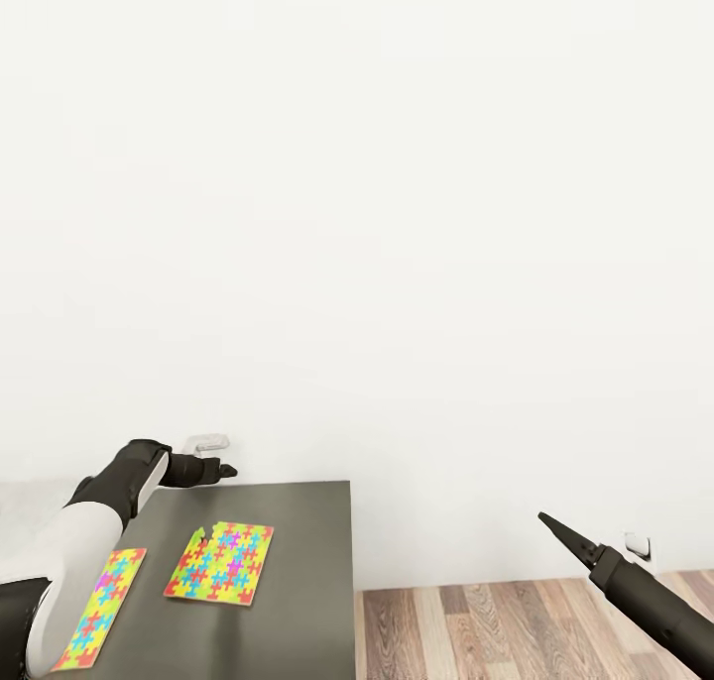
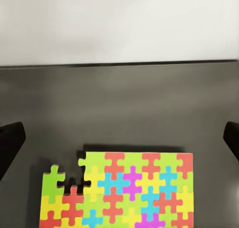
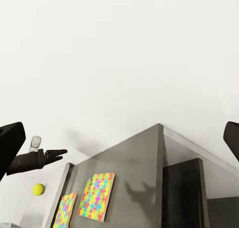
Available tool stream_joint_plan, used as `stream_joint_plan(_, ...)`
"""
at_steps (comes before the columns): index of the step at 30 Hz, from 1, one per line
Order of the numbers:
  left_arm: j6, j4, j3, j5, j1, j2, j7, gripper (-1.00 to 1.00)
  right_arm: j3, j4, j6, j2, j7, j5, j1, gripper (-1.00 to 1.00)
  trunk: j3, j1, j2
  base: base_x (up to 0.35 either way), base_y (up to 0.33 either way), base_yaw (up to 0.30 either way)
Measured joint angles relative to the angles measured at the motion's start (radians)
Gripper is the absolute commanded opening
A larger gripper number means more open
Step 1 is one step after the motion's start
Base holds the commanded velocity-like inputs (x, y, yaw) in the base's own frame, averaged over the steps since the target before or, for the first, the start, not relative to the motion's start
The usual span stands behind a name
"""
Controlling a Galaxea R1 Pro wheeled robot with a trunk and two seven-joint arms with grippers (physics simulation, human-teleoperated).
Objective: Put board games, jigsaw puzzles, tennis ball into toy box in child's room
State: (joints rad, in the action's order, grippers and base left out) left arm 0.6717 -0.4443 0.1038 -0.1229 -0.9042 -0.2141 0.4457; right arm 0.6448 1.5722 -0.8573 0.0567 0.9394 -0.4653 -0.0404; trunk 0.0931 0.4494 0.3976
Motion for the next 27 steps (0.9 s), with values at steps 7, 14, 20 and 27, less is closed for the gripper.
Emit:
stream_joint_plan(7,0.0,0.0,-0.001,0.0,0.0,0.0,0.001,1.0,0.0,0.0,0.0,0.0,0.0,0.0,0.0,1.0,0.012,0.0,0.0,0.0,0.0,0.0)
stream_joint_plan(14,-0.001,0.0,-0.001,0.0,0.0,-0.001,0.001,1.0,0.0,0.0,0.0,0.0,0.0,0.0,0.0,1.0,0.023,0.0,0.0,0.0,0.0,0.0)
stream_joint_plan(20,-0.001,0.0,-0.001,0.0,0.0,-0.006,0.002,1.0,0.0,0.0,0.0,0.0,0.0,0.0,0.0,1.0,0.033,0.0,0.0,0.0,0.0,0.0)
stream_joint_plan(27,-0.002,0.001,-0.002,0.0,0.001,-0.008,0.001,1.0,0.0,0.0,0.0,0.0,0.0,0.0,0.0,1.0,0.045,0.0,0.0,0.0,0.0,0.0)
